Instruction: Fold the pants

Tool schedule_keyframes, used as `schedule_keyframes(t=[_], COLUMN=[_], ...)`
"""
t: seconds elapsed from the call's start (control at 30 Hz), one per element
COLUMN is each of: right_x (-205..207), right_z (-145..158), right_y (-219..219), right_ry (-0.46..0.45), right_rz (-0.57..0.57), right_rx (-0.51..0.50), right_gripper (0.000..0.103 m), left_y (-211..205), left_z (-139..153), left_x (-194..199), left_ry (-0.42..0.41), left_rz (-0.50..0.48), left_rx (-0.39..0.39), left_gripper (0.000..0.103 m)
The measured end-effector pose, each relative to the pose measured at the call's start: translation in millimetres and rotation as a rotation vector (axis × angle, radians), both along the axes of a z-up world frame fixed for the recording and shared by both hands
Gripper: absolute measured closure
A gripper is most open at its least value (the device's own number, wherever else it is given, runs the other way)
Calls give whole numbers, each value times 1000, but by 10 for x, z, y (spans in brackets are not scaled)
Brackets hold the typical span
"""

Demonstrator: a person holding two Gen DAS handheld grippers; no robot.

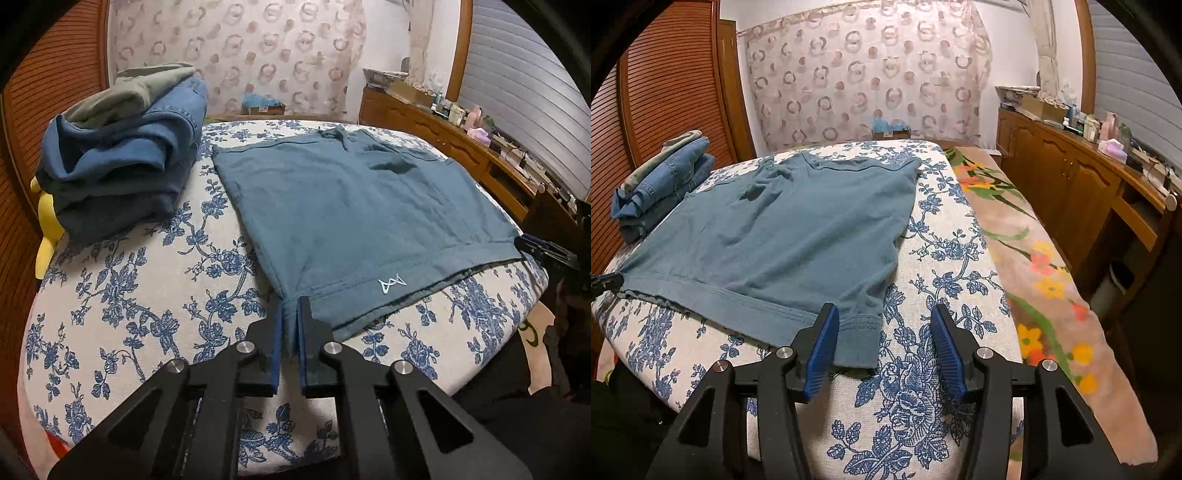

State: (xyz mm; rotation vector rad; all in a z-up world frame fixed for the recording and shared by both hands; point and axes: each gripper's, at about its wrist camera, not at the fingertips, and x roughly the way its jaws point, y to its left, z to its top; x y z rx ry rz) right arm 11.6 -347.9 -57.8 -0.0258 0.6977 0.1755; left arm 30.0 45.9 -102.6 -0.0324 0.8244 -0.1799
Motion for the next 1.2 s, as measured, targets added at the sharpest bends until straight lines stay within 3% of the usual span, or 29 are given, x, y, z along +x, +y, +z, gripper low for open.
schedule_keyframes(t=[0.3, 0.4, 0.53, 0.73, 0.87, 0.97, 1.07, 1.2], right_x=[13, 13, 19, 15, 8, 1, -8, 1], right_z=[-14, -23, -32, -45, -48, -54, -56, -47], right_y=[-6, -4, 1, -5, -12, -16, -17, -27], right_ry=[-4, -7, -10, -16, -20, -24, -28, -19], right_rz=[4, 1, -1, 2, 4, 5, 7, 6], right_rx=[2, 4, 4, 6, 6, 5, 3, 9], right_gripper=[48, 47, 47, 46, 46, 46, 46, 46], left_y=[-26, -41, 41, 38, 9, 44, 10, -104], left_z=[-26, -29, -54, -60, -62, -58, -30, 93], left_x=[-11, 5, 42, 44, 58, 88, 106, 152], left_ry=[15, 16, 20, 22, 19, 25, 23, -2], left_rz=[10, 27, 65, 44, 33, 25, 6, -26], left_rx=[9, 33, 25, -3, -3, -50, -55, -47], left_gripper=[93, 83, 60, 59, 64, 84, 95, 96])
